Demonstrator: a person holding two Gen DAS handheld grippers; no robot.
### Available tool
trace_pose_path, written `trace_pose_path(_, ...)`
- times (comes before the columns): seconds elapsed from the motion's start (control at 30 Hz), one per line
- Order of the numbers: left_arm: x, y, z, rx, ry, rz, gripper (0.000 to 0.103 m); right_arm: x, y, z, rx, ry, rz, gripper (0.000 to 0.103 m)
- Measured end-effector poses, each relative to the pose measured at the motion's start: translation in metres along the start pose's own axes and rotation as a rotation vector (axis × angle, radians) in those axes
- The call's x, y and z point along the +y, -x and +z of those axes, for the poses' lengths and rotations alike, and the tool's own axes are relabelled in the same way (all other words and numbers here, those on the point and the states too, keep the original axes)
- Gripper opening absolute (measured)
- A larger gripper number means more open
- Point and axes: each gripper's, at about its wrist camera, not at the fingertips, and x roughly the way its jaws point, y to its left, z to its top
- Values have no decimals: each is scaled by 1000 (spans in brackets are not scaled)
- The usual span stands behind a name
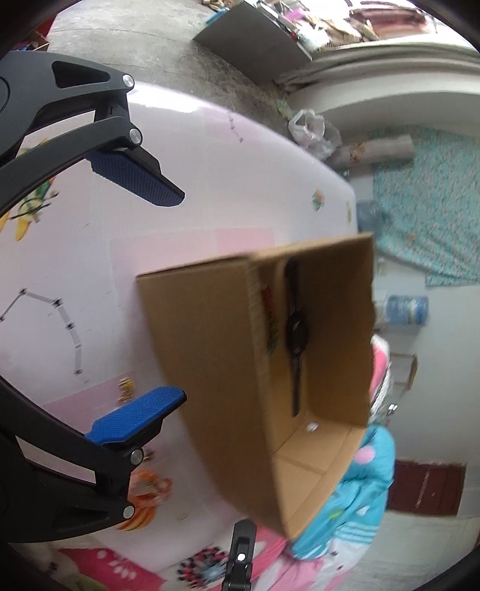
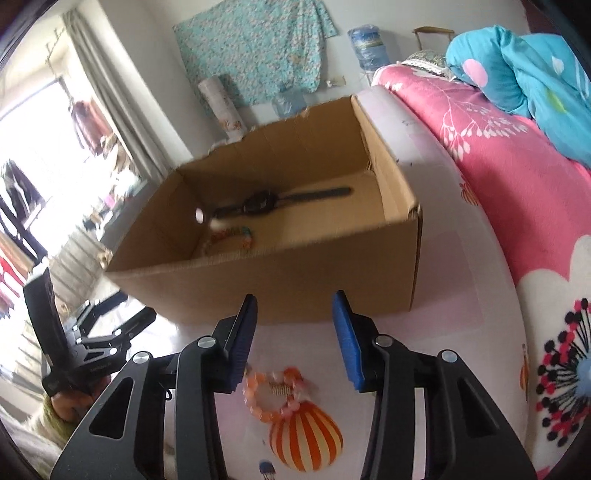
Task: Organize jewelry
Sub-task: 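Grasp the orange bead bracelet with the right gripper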
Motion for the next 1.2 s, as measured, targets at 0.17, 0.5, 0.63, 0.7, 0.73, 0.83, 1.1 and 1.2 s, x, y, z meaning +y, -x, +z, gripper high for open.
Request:
trace_pose_path(0.17, -12, 1, -23, 53, -26, -40, 91, 8, -13, -26, 138, 29, -26, 27)
trace_pose_path(0.5, -16, -8, -40, 95, -26, -53, 54, 20, -31, -39, 244, 84, -122, 14)
trace_pose_path(0.63, -12, -12, -43, 106, 0, -72, 46, 20, -35, -37, 262, 110, -148, 13)
trace_pose_path(0.7, -11, -12, -43, 104, 2, -72, 44, 20, -36, -37, 272, 123, -151, 12)
trace_pose_path(0.73, -11, -12, -44, 104, 2, -70, 44, 21, -37, -38, 281, 133, -152, 12)
trace_pose_path(0.83, -10, -11, -46, 100, 4, -65, 43, 25, -40, -41, 295, 168, -175, 12)
trace_pose_path(1.1, -6, -4, -46, 75, 18, -49, 42, 41, -31, -39, 250, 223, -206, 10)
trace_pose_path(1.2, 1, 0, -47, 63, 41, -39, 42, 50, -14, -32, 206, 224, -185, 10)
